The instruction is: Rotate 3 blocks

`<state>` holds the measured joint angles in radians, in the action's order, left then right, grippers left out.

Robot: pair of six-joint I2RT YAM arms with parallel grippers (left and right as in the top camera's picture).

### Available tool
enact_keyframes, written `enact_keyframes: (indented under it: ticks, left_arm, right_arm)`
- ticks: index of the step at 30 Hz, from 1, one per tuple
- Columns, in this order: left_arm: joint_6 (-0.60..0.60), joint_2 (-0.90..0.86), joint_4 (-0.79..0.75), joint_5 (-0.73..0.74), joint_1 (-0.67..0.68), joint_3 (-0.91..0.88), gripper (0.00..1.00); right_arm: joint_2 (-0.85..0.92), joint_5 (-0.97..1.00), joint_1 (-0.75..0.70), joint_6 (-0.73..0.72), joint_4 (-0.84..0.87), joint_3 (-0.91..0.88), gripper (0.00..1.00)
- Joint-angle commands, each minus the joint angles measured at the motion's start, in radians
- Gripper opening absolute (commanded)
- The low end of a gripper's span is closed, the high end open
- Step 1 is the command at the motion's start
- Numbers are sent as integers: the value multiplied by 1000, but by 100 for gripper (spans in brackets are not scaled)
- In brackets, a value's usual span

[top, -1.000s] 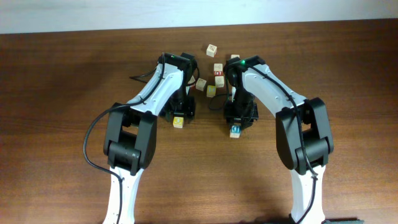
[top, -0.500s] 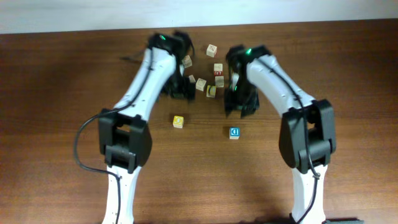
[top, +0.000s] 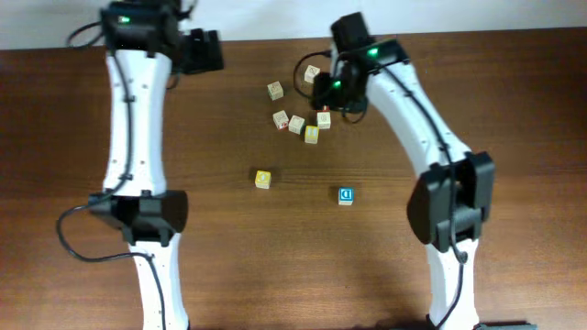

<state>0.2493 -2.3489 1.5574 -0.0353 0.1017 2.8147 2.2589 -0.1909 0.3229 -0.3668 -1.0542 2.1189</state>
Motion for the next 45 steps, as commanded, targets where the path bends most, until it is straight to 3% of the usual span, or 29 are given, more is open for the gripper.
enact_keyframes:
  ticks: [1,10,15,21,26,33,45]
  left_arm:
    - [-16,2,18,-14,-69,13,99]
    - [-16,2,31,-14,-94,13,99]
    - [-16,2,32,-14,-94,10,99]
    - [-16,2,35,-14,-94,0,99]
    - [-16,2,34,-14,-94,0,99]
    - [-16,2,34,-14,-94,0,99]
    - [-16,2,26,-14,-95,0,99]
  right_arm:
    - [80,97,55,-57,12,11,59]
    - [168,230,117,-148,28,11,54]
    - [185,230,117,-148,23,11,34]
    - [185,229,115,-148,4,11,28]
    - [184,211,116,-167,-77,11,26]
    - [184,39,130,-166,-212,11,27]
    - [184,34,250,-200,-346,11,32]
